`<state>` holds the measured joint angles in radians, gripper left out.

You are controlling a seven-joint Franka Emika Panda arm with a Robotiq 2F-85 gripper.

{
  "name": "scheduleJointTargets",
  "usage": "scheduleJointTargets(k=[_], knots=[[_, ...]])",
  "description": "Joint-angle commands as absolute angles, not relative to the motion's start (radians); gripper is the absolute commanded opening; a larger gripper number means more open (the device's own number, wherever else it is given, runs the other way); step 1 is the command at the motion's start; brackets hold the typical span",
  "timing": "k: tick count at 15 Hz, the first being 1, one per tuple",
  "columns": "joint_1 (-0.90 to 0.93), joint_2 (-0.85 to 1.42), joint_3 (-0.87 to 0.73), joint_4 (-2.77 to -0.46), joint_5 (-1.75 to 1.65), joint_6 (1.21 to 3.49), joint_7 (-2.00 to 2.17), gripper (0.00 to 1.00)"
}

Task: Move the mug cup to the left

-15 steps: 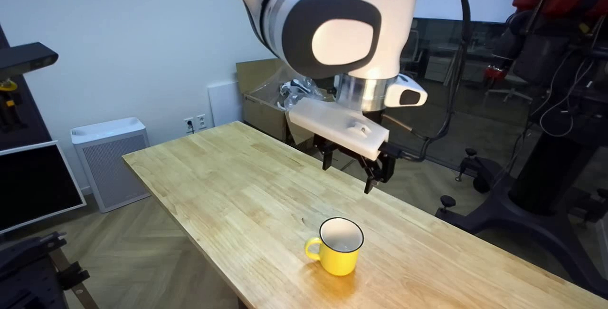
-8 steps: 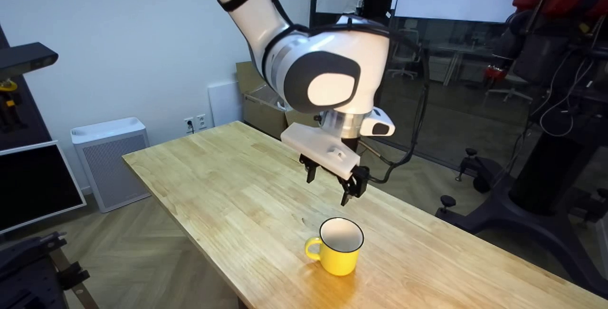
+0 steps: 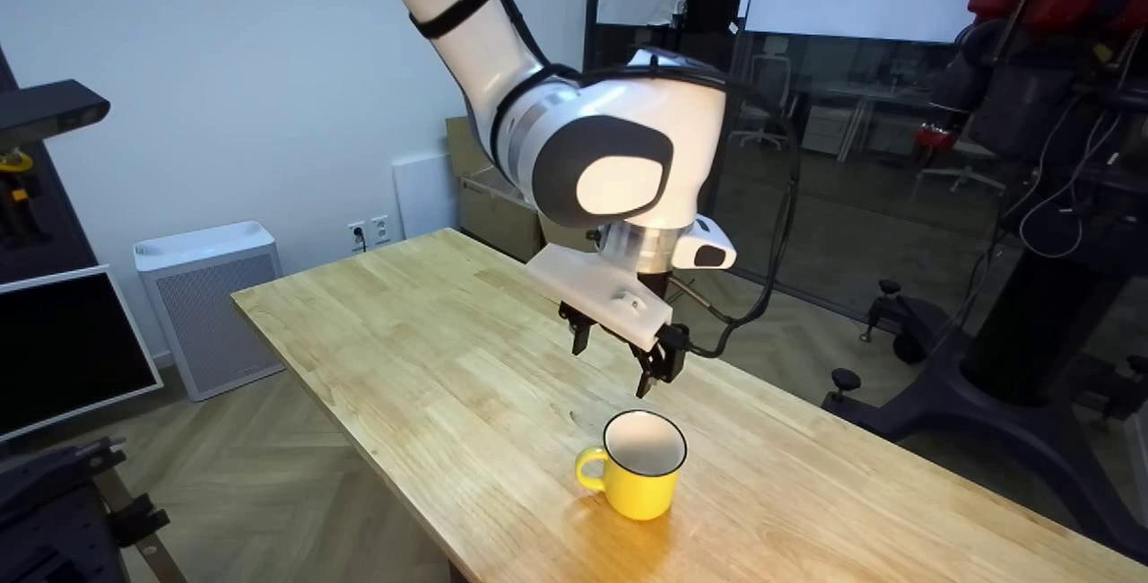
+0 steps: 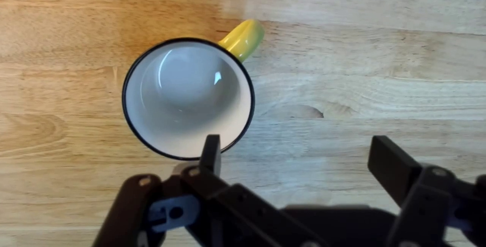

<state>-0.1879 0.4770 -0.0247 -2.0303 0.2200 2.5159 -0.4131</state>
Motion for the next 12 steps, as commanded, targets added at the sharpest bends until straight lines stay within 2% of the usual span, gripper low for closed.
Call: scheduleJointTargets(k=[1,12], knots=[[-0.206,0.507,-0.002,-2.016,0.196,2.522,-0.399,1.0],[-0.25,0.572,0.006,-2.025,0.195,2.578,-0.403,1.0]])
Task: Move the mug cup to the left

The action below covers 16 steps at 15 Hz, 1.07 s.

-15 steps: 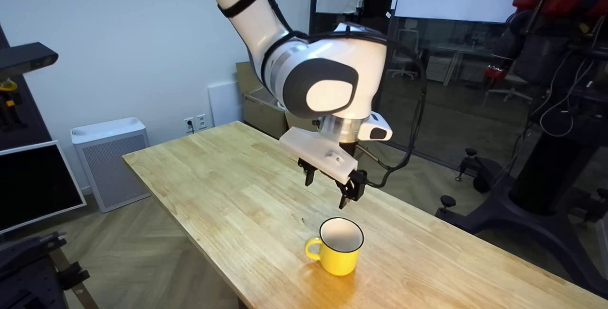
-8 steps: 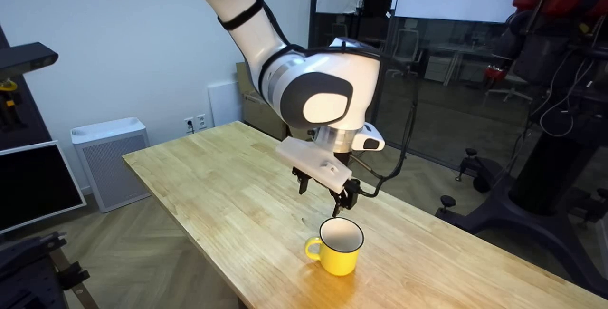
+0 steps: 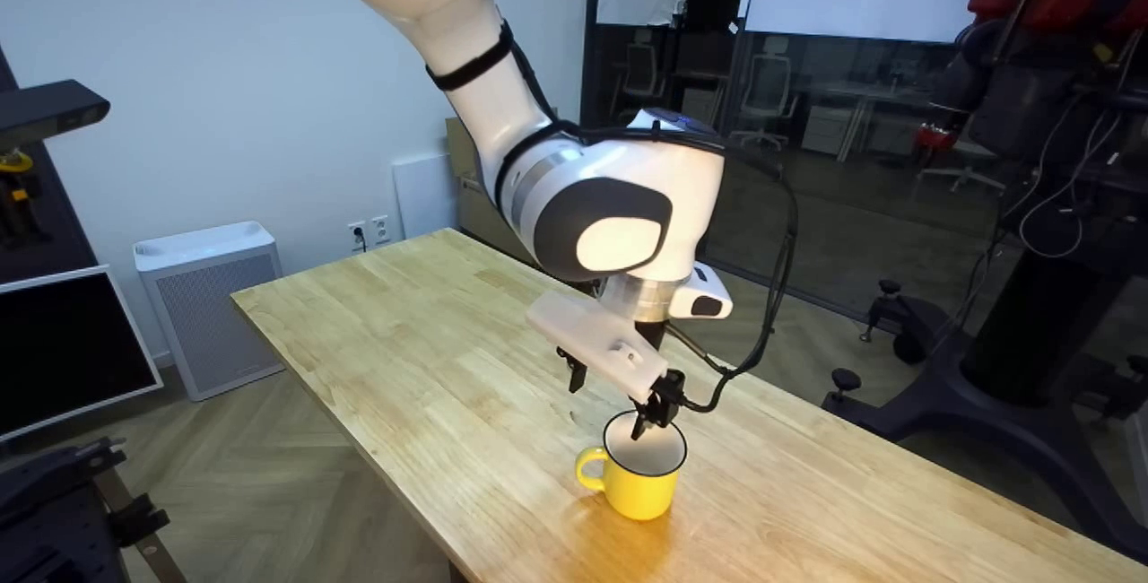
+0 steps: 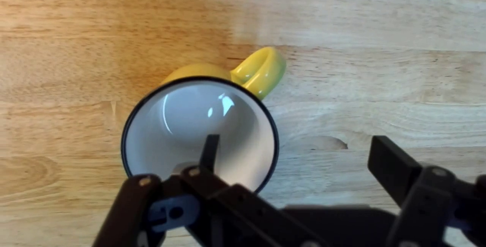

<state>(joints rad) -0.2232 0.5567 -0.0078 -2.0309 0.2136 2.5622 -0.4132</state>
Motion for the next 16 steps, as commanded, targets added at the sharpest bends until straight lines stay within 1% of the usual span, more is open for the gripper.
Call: scheduleJointTargets(k=[1,6,7,8,9,10,12,16], knots=[[-0.253,0.581,0.004,-2.02,0.189,2.579,-0.404,1.0],[-0.252,0.617,-0.005,-1.998,0.133,2.585,-0.395,1.0],[-0.251,0.62,-0.006,-1.996,0.123,2.59,-0.394,0.77],[-0.247,0.622,-0.01,-1.995,0.109,2.591,-0.39,0.74],[-0.245,0.623,-0.012,-1.993,0.093,2.594,-0.388,0.68],[-0.243,0.624,-0.014,-1.992,0.083,2.599,-0.386,0.6],[-0.242,0.625,-0.016,-1.991,0.062,2.605,-0.385,0.45],[-0.231,0.628,-0.024,-1.983,0.015,2.588,-0.386,0.19]])
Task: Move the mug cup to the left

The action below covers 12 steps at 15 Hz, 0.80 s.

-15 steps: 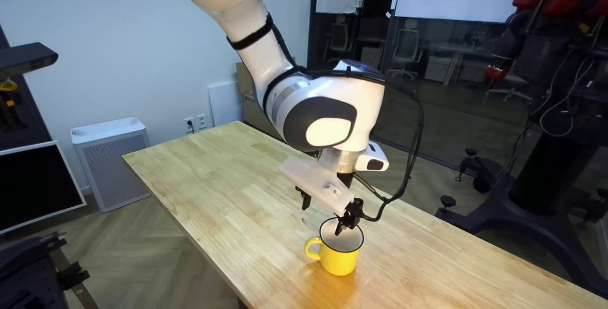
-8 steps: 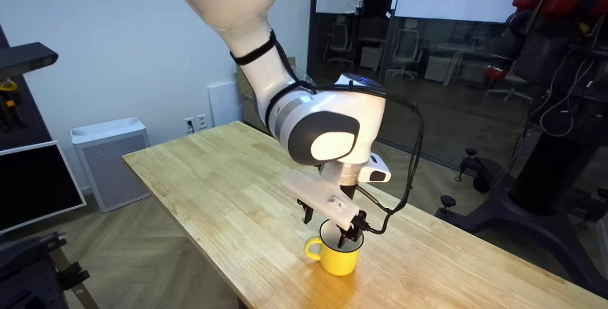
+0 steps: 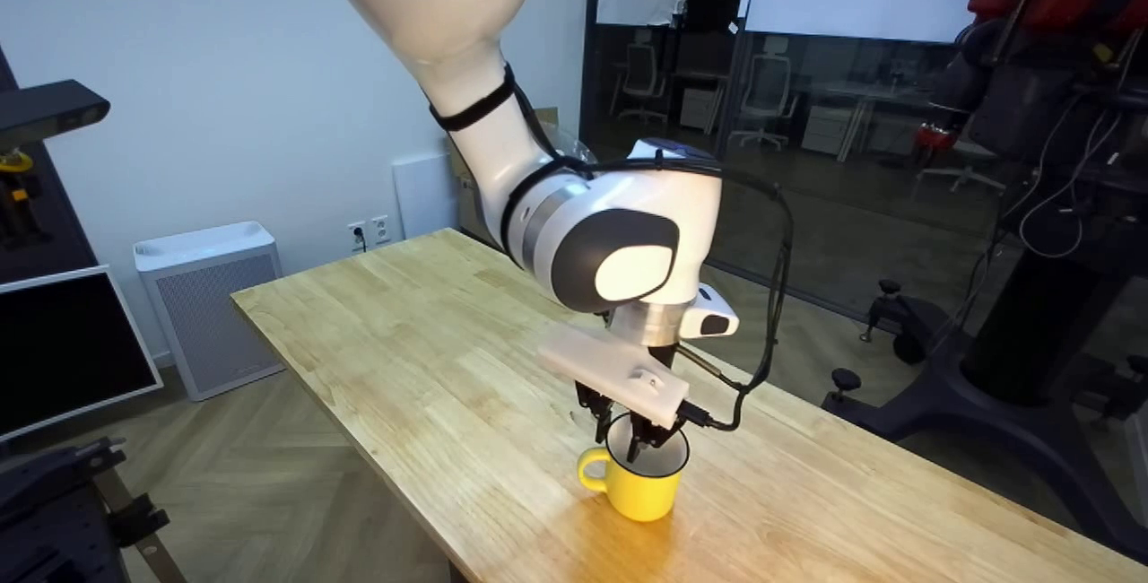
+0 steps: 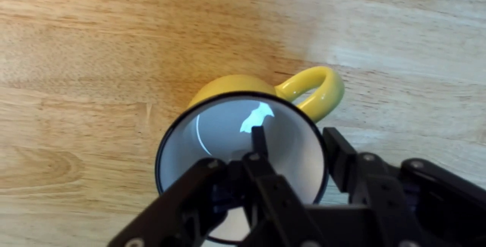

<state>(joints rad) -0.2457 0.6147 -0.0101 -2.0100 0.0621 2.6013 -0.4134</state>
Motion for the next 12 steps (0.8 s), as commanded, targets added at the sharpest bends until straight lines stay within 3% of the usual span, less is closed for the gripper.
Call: scheduleJointTargets(k=[1,2,4,7,8,12], knots=[[-0.228,0.629,-0.024,-1.981,0.004,2.582,-0.389,0.13],[-0.233,0.631,-0.014,-1.977,-0.002,2.57,-0.406,0.05],[-0.232,0.632,-0.008,-1.973,-0.016,2.555,-0.418,0.0],[-0.241,0.616,-0.001,-1.993,-0.016,2.567,-0.421,0.03],[-0.242,0.615,-0.001,-1.991,-0.017,2.564,-0.422,0.12],[-0.242,0.615,-0.001,-1.991,-0.017,2.565,-0.422,0.11]])
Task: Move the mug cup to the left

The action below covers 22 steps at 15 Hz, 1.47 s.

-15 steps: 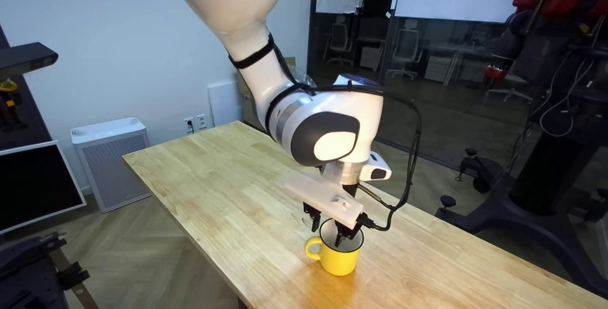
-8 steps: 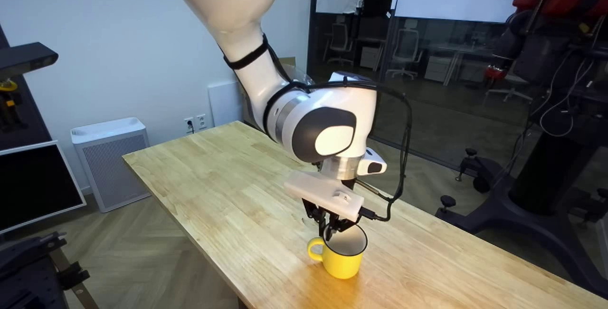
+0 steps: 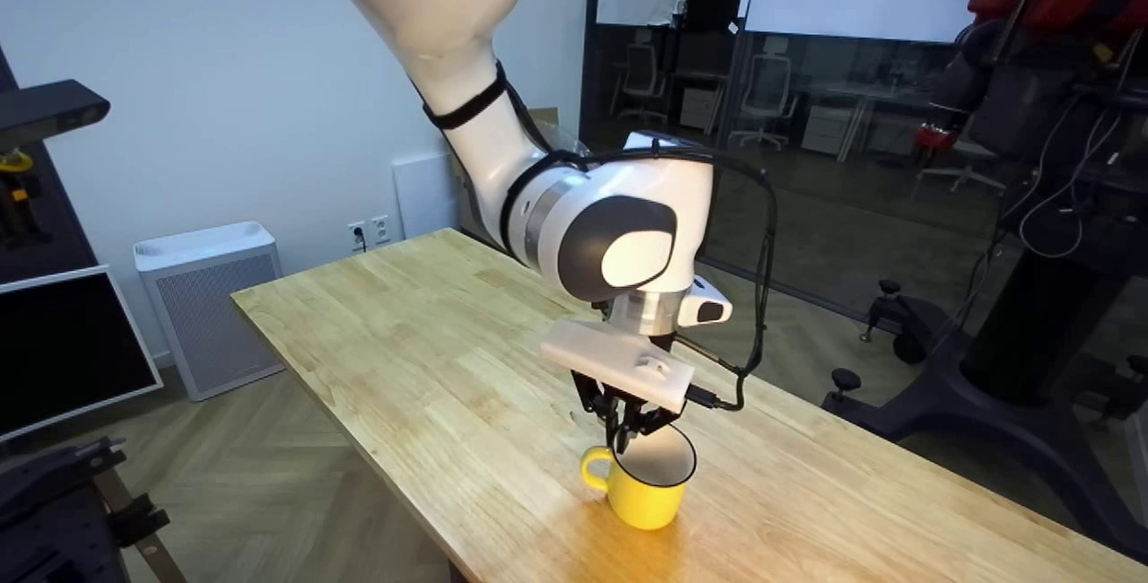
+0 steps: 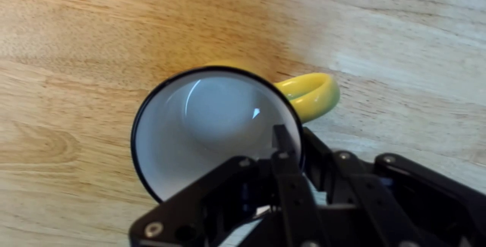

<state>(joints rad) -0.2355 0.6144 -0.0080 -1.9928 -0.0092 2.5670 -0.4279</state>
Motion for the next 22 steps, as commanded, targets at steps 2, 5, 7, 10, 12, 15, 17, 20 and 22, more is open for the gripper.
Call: scheduleJointTargets(k=[2,5,7,10,12,15,17,20,22], knots=[[-0.243,0.607,-0.009,-2.0,-0.016,2.58,-0.411,0.03],[-0.239,0.623,-0.006,-1.957,-0.018,2.551,-0.414,0.03],[-0.223,0.636,-0.004,-1.924,-0.027,2.512,-0.406,0.03],[-0.193,0.649,-0.001,-1.878,-0.043,2.444,-0.397,0.03],[-0.164,0.666,0.002,-1.838,-0.057,2.396,-0.391,0.03],[-0.11,0.715,0.006,-1.757,-0.083,2.344,-0.372,0.03],[-0.073,0.75,0.008,-1.707,-0.102,2.334,-0.35,0.03],[-0.029,0.791,0.011,-1.645,-0.129,2.336,-0.326,0.03],[-0.01,0.804,0.015,-1.621,-0.141,2.351,-0.322,0.03]])
